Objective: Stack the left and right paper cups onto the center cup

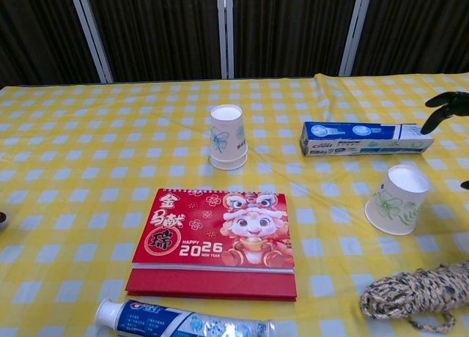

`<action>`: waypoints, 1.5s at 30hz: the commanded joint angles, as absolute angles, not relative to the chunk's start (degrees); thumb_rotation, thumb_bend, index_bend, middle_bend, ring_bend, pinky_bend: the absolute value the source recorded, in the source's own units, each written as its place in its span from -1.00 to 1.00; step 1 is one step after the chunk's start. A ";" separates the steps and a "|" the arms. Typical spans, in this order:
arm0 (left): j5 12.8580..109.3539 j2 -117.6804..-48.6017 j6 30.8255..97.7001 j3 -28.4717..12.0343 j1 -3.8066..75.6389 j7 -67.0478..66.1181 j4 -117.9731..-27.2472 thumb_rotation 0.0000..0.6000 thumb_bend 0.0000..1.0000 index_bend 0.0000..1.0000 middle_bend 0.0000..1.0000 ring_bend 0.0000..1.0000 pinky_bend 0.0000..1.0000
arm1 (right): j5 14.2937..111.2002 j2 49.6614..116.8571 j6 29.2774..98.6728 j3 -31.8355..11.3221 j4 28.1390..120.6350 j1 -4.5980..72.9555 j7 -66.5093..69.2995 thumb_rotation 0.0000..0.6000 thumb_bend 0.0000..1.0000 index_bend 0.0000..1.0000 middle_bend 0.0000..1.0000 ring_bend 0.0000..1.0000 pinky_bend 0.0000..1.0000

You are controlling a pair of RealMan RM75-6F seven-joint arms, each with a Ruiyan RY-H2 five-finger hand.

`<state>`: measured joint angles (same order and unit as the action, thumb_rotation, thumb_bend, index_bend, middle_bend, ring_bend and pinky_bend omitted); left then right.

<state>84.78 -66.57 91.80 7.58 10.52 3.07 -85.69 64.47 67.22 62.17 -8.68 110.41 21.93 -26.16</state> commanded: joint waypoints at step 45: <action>89.06 -66.62 90.66 1.02 7.00 6.90 -83.09 1.00 -0.65 -0.96 -1.00 -1.00 -1.00 | 52.23 71.79 66.05 -13.95 112.55 34.05 -32.75 1.00 -0.56 -0.13 -0.77 -1.00 -0.90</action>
